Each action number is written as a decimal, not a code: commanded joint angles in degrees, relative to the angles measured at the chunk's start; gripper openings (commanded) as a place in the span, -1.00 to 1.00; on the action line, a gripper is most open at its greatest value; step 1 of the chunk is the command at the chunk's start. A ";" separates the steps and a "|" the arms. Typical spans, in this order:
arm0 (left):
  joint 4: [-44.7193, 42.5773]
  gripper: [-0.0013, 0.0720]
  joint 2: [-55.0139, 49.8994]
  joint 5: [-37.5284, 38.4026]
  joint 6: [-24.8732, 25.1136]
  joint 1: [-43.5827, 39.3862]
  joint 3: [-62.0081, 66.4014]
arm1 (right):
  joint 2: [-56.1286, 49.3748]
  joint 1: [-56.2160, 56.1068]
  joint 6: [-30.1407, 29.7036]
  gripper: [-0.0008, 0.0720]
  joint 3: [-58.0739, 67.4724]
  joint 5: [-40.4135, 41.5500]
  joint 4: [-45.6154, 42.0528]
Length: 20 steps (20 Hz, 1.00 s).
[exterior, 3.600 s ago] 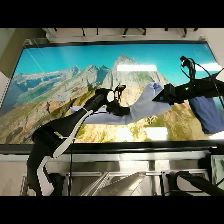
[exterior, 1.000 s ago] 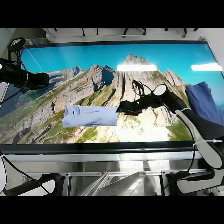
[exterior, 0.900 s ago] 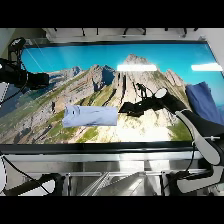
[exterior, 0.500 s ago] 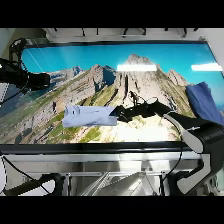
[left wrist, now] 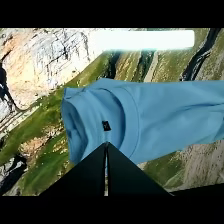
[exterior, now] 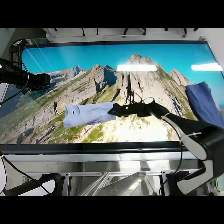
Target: Fold the shirts.
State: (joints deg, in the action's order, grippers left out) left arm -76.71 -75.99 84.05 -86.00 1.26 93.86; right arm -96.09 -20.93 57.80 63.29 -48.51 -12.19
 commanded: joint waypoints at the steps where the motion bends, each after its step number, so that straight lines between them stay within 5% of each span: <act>1: -0.04 -0.92 0.02 -0.07 0.04 -0.04 0.00 | 11.15 3.19 7.45 -0.92 -0.85 0.52 -11.80; 10: 0.35 -0.92 0.02 -0.26 0.07 -0.04 0.00 | 43.45 21.42 16.48 -0.93 -2.80 2.71 -18.08; 20: 0.33 -0.92 0.02 0.42 0.04 -0.04 0.02 | 34.77 40.61 10.34 -0.93 12.68 -2.01 -18.05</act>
State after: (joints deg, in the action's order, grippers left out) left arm -76.27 -75.99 84.47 -85.91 1.26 93.86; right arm -57.34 14.87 70.78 70.15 -49.17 -30.17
